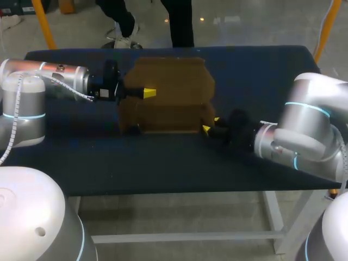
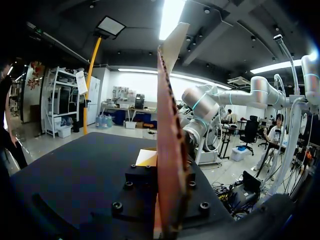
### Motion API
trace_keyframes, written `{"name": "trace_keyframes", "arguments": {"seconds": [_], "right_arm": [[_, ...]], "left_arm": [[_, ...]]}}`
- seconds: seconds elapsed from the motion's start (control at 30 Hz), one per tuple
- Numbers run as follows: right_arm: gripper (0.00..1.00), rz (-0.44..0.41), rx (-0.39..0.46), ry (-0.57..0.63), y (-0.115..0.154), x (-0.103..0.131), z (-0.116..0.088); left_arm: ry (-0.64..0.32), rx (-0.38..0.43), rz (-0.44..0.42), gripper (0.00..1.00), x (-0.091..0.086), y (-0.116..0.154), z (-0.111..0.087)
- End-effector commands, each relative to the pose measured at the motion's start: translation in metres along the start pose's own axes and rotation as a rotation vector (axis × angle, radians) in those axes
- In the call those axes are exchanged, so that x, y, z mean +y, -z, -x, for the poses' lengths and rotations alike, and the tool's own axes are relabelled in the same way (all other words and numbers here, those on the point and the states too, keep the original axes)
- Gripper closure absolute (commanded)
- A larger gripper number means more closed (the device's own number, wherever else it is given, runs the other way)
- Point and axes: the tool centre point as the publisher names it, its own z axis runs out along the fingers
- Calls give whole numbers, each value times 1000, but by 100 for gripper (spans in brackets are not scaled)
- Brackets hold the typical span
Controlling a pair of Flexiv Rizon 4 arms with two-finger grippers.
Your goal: Assemble the packaging by folding the flat box into shape, placing the metal phone stand inside, and closing the box properly
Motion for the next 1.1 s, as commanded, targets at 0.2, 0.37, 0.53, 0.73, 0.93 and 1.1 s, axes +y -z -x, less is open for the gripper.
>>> {"name": "trace_keyframes", "arguments": {"seconds": [0.2,0.37,0.53,0.73,0.93,1.1], "right_arm": [[43,-3,-38,0,-9,1,-15],[33,2,-30,-3,-10,2,-21],[29,10,-11,0,-13,5,-25],[28,17,13,4,-17,8,-30],[30,23,26,2,-16,7,-34],[28,21,18,-1,-5,5,-35]], "left_arm": [[1,6,0,100,2,-1,1],[1,6,0,100,2,-1,1],[1,6,0,100,2,-1,1],[1,6,0,100,2,-1,1],[1,6,0,100,2,-1,1],[1,6,0,100,2,-1,1]]}}
